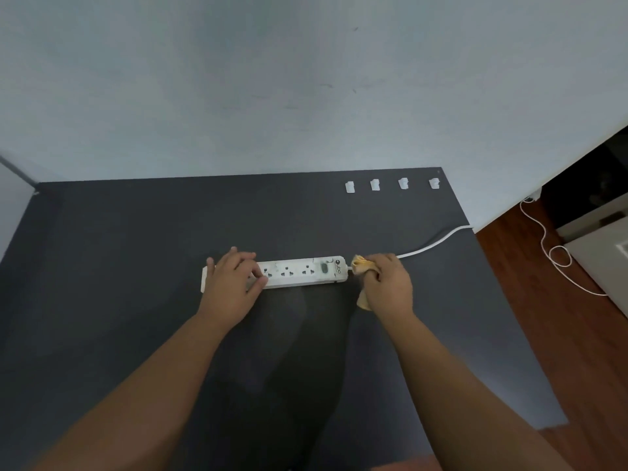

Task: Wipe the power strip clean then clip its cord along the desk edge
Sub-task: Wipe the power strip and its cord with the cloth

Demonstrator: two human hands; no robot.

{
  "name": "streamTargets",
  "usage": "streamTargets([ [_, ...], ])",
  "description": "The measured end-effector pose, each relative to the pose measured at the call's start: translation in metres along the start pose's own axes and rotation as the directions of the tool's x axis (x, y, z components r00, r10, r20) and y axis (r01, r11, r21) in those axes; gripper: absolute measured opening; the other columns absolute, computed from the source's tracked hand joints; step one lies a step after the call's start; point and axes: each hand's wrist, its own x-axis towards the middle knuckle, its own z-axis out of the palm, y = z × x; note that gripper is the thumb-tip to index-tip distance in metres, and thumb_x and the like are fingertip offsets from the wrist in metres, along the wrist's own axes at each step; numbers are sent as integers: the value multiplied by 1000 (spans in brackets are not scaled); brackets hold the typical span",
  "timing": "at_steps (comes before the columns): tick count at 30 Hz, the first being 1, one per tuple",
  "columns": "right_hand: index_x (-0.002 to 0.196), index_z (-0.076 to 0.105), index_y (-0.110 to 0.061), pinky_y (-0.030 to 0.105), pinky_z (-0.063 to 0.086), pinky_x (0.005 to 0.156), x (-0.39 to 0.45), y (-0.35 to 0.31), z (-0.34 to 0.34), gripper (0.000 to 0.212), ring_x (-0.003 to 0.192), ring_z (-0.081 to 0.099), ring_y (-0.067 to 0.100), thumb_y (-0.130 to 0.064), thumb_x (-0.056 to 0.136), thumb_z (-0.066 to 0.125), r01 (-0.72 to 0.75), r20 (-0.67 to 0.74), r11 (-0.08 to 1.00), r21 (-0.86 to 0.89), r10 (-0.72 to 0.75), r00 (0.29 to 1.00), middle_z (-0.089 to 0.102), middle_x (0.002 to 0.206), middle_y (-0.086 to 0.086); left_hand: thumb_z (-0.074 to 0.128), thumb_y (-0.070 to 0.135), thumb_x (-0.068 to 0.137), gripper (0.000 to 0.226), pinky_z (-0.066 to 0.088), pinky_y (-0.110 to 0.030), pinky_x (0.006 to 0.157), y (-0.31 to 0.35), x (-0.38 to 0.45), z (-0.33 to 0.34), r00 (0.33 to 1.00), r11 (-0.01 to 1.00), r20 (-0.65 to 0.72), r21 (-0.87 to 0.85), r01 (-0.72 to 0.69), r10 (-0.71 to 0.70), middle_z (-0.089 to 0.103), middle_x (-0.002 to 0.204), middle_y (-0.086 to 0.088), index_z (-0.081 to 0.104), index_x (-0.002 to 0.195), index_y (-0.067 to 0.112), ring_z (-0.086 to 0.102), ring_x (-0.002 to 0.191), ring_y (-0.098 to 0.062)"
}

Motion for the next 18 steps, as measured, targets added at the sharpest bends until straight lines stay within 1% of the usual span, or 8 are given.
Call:
streamTargets([
  [3, 117, 64, -22, 30, 46, 90, -4, -13, 17, 40, 110, 53, 22, -6, 83, 53, 195, 168, 978, -78, -180, 969, 48, 131, 4, 62, 31, 90, 15, 16, -57, 115, 8, 4, 0, 1000, 1000, 10, -12, 17, -17, 60, 128, 3, 73, 90, 21, 33, 140, -28],
  [6, 117, 63, -24, 36, 46, 93, -5, -27, 32, 38, 110, 50, 22, -10, 84, 51, 359, 405, 924, -131, -281, 870, 51, 123, 2, 59, 15, 91, 23, 21, -54, 114, 2, -1, -2, 1000, 1000, -11, 12, 7, -7, 58, 133, -1, 72, 108, 22, 35, 138, -33],
  [7, 116, 64, -22, 34, 47, 90, -6, -33, 33, 37, 107, 53, 22, -10, 84, 51, 372, 416, 925, -83, -307, 856, 55, 118, 2, 58, 12, 89, 30, 23, -54, 114, -2, -4, -5, 1000, 999, -6, 33, 19, -19, 56, 136, -2, 69, 115, 24, 35, 138, -34],
  [9, 115, 64, -18, 34, 49, 85, -3, -42, 36, 37, 101, 57, 24, -6, 82, 50, 368, 290, 930, -4, -352, 890, 58, 112, 4, 59, 12, 85, 45, 25, -55, 114, -14, -10, -11, 996, 995, 5, 47, 88, -88, 51, 141, -2, 60, 128, 27, 33, 139, -32],
  [11, 118, 62, -18, 37, 51, 83, 3, -44, 43, 41, 102, 54, 26, -3, 82, 50, 327, 177, 943, -65, -312, 933, 55, 115, 6, 62, 17, 82, 57, 26, -53, 114, -27, -16, -17, 985, 985, 4, 34, 171, -171, 47, 145, -3, 49, 137, 27, 32, 140, -33],
  [13, 122, 60, -22, 38, 49, 86, 7, -53, 54, 44, 104, 52, 27, -4, 83, 49, 312, 291, 937, -158, -258, 921, 52, 119, 6, 65, 23, 82, 65, 25, -48, 116, -39, -22, -23, 971, 971, 18, 15, 239, -239, 43, 148, -4, 42, 142, 26, 30, 141, -32],
  [16, 119, 62, -22, 30, 46, 87, 2, -70, 70, 42, 105, 56, 24, -5, 84, 47, 426, 519, 903, -56, -338, 785, 56, 118, 4, 68, 30, 81, 74, 25, -46, 117, -56, -28, -29, 960, 962, 71, 2, 272, -272, 41, 149, -3, 34, 147, 25, 31, 140, -29],
  [18, 115, 64, -18, 28, 45, 86, 1, -80, 73, 39, 103, 57, 23, -2, 83, 48, 356, 391, 934, 25, -337, 857, 61, 113, 6, 69, 34, 81, 77, 23, -43, 118, -66, -31, -34, 952, 959, 123, 7, 283, -282, 41, 150, -3, 30, 148, 26, 30, 141, -28],
])
